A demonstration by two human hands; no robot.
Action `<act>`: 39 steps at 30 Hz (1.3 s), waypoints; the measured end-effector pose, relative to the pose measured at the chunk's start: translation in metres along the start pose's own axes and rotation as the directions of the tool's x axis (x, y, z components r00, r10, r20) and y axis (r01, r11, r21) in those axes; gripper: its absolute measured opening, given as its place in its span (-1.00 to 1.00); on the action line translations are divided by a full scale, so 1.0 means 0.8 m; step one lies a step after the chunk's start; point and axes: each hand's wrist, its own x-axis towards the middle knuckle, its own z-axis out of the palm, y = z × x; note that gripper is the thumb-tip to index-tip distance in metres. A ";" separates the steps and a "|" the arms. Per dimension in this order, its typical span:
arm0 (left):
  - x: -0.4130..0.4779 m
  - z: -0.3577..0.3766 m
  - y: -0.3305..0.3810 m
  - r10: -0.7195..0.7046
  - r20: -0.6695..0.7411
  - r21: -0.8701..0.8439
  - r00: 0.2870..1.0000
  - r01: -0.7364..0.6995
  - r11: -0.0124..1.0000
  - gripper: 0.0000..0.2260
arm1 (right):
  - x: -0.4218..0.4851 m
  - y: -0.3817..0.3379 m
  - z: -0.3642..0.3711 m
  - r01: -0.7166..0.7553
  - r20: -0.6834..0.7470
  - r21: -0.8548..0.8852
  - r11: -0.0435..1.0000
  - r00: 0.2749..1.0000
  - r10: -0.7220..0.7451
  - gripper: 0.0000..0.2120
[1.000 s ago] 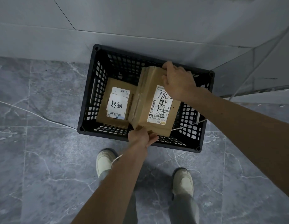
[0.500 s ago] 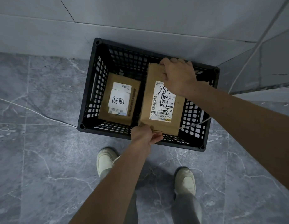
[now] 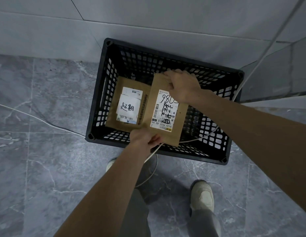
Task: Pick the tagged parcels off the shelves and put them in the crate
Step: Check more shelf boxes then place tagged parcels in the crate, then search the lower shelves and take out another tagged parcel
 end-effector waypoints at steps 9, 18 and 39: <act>0.020 0.003 0.008 -0.081 0.093 -0.105 0.992 0.091 0.990 -0.80 | 0.010 0.020 0.043 -0.024 0.094 0.215 0.976 0.996 0.004 -0.45; 0.049 0.010 0.010 -0.057 -0.032 -0.112 0.998 0.054 0.992 -0.79 | 0.002 0.027 0.063 -0.007 0.093 0.199 0.980 0.996 -0.012 -0.36; -0.285 -0.110 0.063 0.954 0.099 0.873 0.283 -0.485 0.053 -0.41 | -0.210 -0.071 -0.259 0.286 -0.139 -0.229 0.930 0.936 -0.322 -0.33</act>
